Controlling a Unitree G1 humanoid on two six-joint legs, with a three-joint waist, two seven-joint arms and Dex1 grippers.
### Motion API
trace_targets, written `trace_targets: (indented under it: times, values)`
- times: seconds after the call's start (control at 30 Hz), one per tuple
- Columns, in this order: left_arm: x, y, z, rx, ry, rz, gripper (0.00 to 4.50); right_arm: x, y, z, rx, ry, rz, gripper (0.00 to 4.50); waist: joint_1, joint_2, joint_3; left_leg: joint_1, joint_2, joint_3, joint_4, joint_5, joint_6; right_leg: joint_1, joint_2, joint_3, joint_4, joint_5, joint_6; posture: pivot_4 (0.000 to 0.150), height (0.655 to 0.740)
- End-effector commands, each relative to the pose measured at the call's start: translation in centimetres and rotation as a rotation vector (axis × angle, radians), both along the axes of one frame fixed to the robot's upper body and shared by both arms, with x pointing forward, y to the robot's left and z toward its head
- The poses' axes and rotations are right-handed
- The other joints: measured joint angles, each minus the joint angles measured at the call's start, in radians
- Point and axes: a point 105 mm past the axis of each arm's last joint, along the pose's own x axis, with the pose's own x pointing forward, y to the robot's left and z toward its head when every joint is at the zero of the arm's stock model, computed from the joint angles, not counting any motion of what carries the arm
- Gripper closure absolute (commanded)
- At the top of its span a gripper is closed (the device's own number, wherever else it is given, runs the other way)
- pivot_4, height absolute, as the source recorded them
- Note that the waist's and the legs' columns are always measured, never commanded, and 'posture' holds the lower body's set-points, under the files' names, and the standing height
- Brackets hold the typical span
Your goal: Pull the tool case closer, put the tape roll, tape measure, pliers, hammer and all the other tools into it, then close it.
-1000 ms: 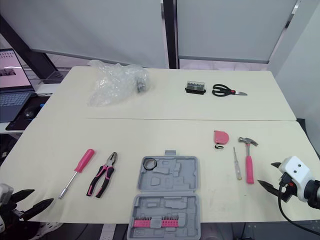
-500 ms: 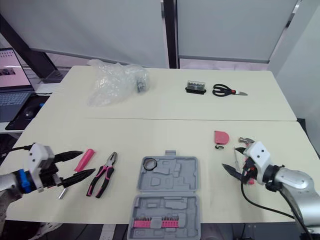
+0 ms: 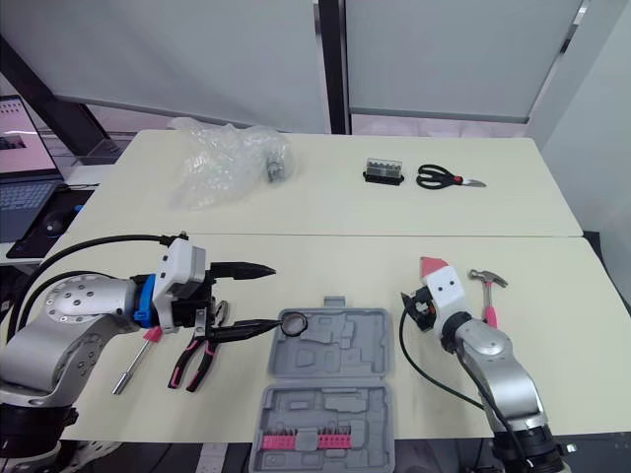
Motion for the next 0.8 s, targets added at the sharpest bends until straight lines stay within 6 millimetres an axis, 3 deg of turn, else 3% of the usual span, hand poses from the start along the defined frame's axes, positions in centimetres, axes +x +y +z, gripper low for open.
trace_targets:
  times: [0.03, 0.8]
  values:
    - [-0.2, -1.1, 0.6, -0.005, -0.036, -0.045, 0.00, 0.7, -0.5, 0.6, 0.005, -0.018, -0.076, 1.28, -0.001, 0.000, 0.000, 0.000, 0.000, 0.000, 0.000, 0.000, 0.000, 0.000, 0.000, 0.000, 0.000, 0.000, 0.000, 0.150, 0.7400]
    - [0.0, -2.6, 0.2, -0.023, -0.052, -0.081, 0.00, 2.6, -1.2, -1.2, 0.089, 0.029, -0.270, 1.28, -0.001, 0.000, 0.000, 0.000, 0.000, 0.000, 0.000, 0.000, 0.000, -0.001, 0.000, 0.000, 0.000, 0.000, 0.000, 0.150, 0.7400]
